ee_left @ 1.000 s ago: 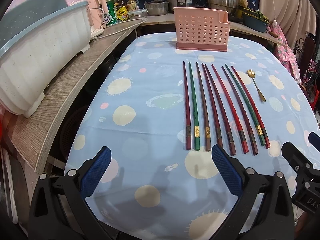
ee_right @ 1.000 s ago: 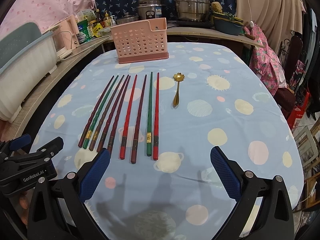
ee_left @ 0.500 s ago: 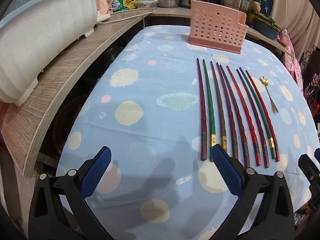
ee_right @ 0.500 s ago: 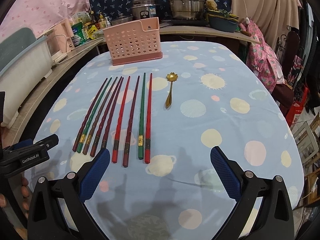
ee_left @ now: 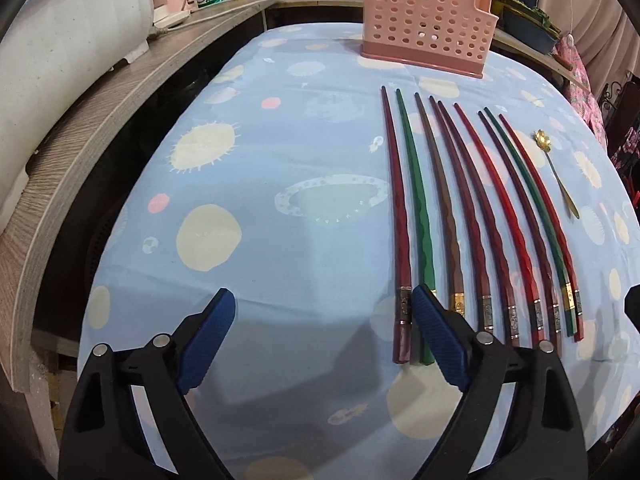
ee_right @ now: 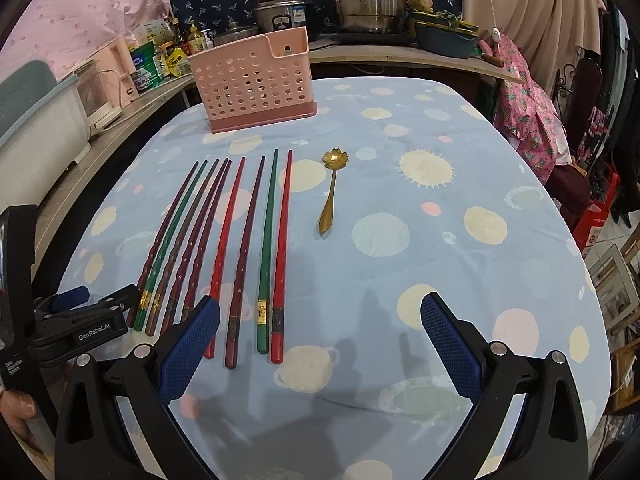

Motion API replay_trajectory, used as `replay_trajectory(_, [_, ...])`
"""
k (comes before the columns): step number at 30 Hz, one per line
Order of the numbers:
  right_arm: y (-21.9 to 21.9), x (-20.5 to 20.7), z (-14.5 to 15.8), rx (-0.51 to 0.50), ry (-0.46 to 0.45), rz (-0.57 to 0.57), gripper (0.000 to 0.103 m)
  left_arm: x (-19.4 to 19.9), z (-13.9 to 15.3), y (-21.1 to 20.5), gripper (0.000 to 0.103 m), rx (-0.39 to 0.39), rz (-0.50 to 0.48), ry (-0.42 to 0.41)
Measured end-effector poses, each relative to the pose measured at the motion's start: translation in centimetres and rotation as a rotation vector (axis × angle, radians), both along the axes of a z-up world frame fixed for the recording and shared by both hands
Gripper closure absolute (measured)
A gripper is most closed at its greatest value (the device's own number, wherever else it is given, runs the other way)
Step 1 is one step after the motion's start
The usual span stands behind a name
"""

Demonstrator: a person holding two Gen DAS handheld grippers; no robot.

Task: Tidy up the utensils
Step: 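Grasp a dark red chopstick with the left tool while the right tool grasps the gold spoon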

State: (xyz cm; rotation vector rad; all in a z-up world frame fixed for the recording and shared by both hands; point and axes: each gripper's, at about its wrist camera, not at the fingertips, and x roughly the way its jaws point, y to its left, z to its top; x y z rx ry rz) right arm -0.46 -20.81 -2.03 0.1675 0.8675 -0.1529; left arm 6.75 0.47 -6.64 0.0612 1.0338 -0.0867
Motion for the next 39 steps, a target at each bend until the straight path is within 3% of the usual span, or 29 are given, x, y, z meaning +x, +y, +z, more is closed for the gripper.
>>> replay_trajectory(7, [-0.4,1.5,-0.5,0.006,0.012,0.000,0.007,0.6,-0.4,-0.1,0.026,-0.009,-0.005,0.010])
replay_trajectory(12, [-1.2,2.8,-0.7,-0.008,0.009,-0.008,0.008,1.0,0.1,-0.2,0.062,-0.030,-0.018,0.008])
replay_trajectory(17, [-2.7,5.3,-1.1,0.002,0.014,-0.026,0.025,1.3,0.2,-0.7,0.090,-0.007,-0.027,0.004])
replay_trajectory(23, [-3.9,8.1,-2.4,0.057,0.044,-0.024,0.051,1.7,0.2,-0.9,0.092,-0.008,-0.024,0.011])
replay_trajectory(29, [-3.9,9.8,-3.5,0.072,0.068,-0.009,0.070,1.9,0.1,-1.0,0.092,-0.009,-0.021,0.012])
replay_trajectory(36, [-3.9,9.8,-3.9,0.065,0.058,0.000,0.078,2.0,0.1,-1.0,0.092,-0.009,-0.022,0.012])
replay_trajectory(39, [-4.2,9.7,-3.9,0.065,0.058,-0.006,0.088,2.1,0.1,-1.0,0.092,-0.011,-0.021,0.013])
